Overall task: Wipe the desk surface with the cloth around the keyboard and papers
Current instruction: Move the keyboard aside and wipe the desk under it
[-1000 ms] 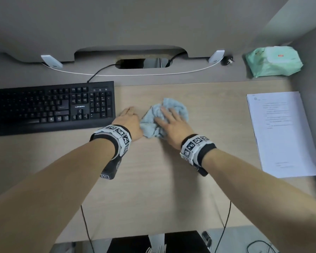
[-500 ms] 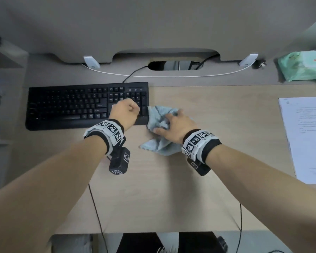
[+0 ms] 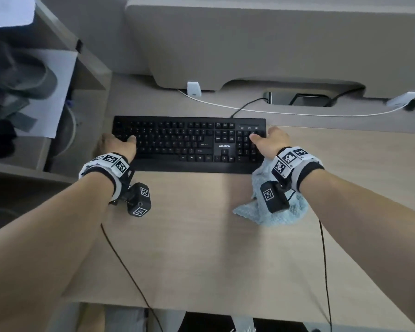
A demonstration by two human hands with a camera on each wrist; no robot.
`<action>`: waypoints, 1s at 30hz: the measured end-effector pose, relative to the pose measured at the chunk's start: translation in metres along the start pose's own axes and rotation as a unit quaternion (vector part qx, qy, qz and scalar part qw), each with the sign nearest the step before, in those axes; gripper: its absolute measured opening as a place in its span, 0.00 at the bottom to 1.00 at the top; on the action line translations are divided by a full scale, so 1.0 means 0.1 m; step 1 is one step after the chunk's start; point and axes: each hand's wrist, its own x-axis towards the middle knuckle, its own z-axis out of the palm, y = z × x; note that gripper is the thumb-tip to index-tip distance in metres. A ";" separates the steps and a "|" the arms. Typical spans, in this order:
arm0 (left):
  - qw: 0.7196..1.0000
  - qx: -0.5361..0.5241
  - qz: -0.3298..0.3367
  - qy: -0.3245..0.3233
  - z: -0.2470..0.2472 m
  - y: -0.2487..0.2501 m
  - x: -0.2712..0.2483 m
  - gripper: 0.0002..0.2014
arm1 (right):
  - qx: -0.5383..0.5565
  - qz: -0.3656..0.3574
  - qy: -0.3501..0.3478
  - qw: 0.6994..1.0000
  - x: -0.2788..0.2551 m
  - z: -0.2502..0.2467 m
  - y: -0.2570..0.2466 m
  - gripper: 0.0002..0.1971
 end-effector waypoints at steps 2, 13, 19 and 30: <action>1.000 -0.008 -0.020 -0.018 -0.03 -0.07 0.09 0.36 | -0.003 0.017 0.010 1.000 0.06 0.03 -0.06 0.21; 0.999 -0.008 -0.037 -0.025 0.00 -0.07 0.28 0.37 | -0.004 0.044 0.026 0.999 0.16 0.05 -0.29 0.24; 0.999 -0.021 -0.037 -0.006 -0.13 0.11 0.25 0.38 | 0.025 0.027 0.064 0.997 0.14 -0.29 -0.37 0.27; 0.995 -0.007 0.035 -0.095 0.46 1.10 -0.76 0.41 | 0.039 0.125 0.142 0.981 -0.17 -1.32 1.00 0.25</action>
